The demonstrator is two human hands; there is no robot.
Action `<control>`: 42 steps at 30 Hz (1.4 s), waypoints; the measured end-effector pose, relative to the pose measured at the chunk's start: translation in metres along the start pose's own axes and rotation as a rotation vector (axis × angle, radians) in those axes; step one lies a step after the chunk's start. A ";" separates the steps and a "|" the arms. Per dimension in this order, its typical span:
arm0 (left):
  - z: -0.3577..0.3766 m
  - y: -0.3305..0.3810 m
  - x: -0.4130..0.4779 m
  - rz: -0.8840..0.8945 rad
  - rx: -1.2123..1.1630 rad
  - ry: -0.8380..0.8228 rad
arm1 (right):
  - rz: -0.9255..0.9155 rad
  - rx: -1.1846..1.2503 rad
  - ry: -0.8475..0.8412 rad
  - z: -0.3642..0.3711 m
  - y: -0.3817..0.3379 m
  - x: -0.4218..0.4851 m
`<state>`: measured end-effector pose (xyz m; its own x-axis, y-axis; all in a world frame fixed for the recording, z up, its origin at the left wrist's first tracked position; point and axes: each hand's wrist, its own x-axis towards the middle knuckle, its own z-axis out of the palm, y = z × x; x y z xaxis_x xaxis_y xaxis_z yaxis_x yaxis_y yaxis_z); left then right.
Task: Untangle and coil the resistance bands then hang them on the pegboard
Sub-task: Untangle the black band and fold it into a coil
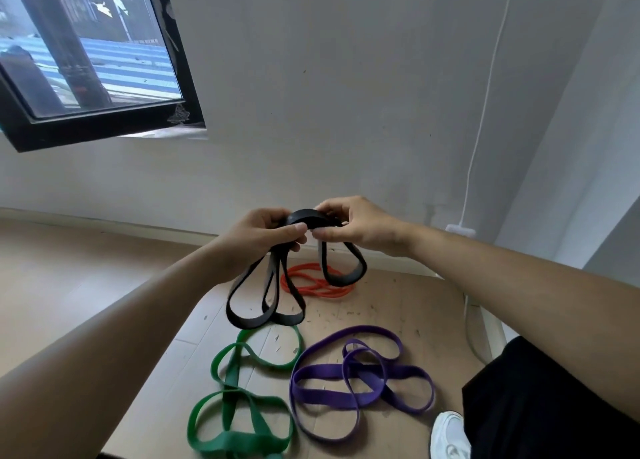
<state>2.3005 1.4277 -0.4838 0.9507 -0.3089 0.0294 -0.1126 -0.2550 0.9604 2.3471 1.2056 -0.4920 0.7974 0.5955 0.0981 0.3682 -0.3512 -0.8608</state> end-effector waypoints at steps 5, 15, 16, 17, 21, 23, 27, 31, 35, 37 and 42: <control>0.001 0.001 -0.003 0.026 0.047 -0.029 | -0.027 0.053 0.007 -0.003 -0.002 -0.002; 0.009 0.003 -0.003 0.014 0.059 0.060 | -0.050 0.020 0.111 -0.002 -0.008 0.001; 0.009 0.004 -0.003 0.022 0.099 0.067 | -0.051 0.012 0.118 -0.002 -0.008 0.001; 0.010 0.004 -0.004 0.036 0.164 0.068 | -0.053 0.003 0.124 -0.001 -0.009 0.000; 0.011 0.006 -0.002 0.042 0.294 0.114 | -0.049 0.004 0.136 0.003 -0.009 -0.001; 0.009 0.009 0.000 0.024 0.294 0.139 | -0.037 0.035 0.119 0.006 -0.006 -0.002; 0.004 0.012 -0.001 0.000 0.246 0.096 | 0.009 0.187 0.048 0.008 -0.002 -0.003; -0.001 0.013 -0.002 0.005 0.130 0.109 | 0.056 0.245 -0.052 0.013 0.009 -0.003; -0.004 0.016 0.001 0.003 0.041 0.234 | 0.036 0.199 0.086 0.039 0.007 0.000; -0.004 0.018 0.002 0.003 0.018 0.287 | 0.020 0.191 0.232 0.059 0.003 0.006; -0.002 0.024 0.002 0.001 -0.119 0.356 | -0.008 0.095 0.425 0.096 -0.004 0.010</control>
<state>2.3000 1.4225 -0.4605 0.9940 0.0340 0.1044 -0.0987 -0.1401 0.9852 2.3076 1.2819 -0.5355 0.9280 0.2403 0.2848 0.3454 -0.2675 -0.8995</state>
